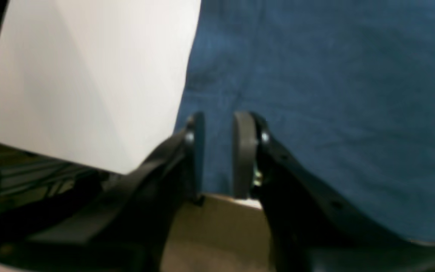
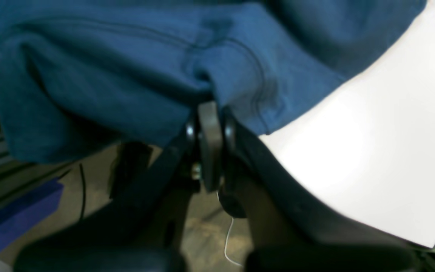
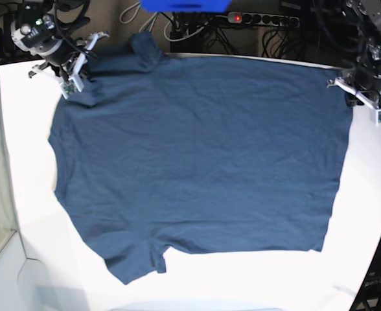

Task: Layout the t-shirt on the table in an organized manner, then fold the t-shirt properly
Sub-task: 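Hold the shoulder corners with both grippers, keeping the shirt taut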

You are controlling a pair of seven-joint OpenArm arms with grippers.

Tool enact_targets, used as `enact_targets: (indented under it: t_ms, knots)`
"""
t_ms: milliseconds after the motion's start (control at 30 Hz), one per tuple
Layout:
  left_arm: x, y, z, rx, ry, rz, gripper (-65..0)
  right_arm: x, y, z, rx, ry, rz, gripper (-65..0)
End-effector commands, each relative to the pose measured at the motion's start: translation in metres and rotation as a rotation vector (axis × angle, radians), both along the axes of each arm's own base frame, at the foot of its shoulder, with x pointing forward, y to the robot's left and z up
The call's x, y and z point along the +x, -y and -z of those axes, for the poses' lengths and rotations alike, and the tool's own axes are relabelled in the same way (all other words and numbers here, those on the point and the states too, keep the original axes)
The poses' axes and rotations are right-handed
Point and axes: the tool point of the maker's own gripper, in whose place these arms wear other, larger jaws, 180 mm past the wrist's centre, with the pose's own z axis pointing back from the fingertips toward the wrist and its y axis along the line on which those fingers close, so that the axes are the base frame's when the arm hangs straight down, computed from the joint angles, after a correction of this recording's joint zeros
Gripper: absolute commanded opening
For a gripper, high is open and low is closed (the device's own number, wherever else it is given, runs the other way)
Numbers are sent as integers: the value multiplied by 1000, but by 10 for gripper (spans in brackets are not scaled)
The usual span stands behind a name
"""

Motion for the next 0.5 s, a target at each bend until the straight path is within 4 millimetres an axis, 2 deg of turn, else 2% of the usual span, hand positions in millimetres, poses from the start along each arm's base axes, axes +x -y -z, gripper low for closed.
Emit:
enact_targets:
  t_ms: [0, 133, 233, 400, 467]
  knots:
    - [12, -3, -15, 18, 58, 8, -524, 6, 6, -8, -20, 31, -12, -650]
    - [24, -5, -22, 21, 84, 6, -524, 15, 10, -12, -30, 49, -10, -650]
    - [13, -5, -14, 15, 18, 3, -524, 14, 16, -12, -57, 33, -22, -650]
    - [-17, -11, 10, 11, -91, -9, -523, 14, 14, -12, -52, 32, -22, -650]
    - [-22, -11, 13, 9, -105, -9, -500, 14, 14, -12, -52, 32, -22, -650]
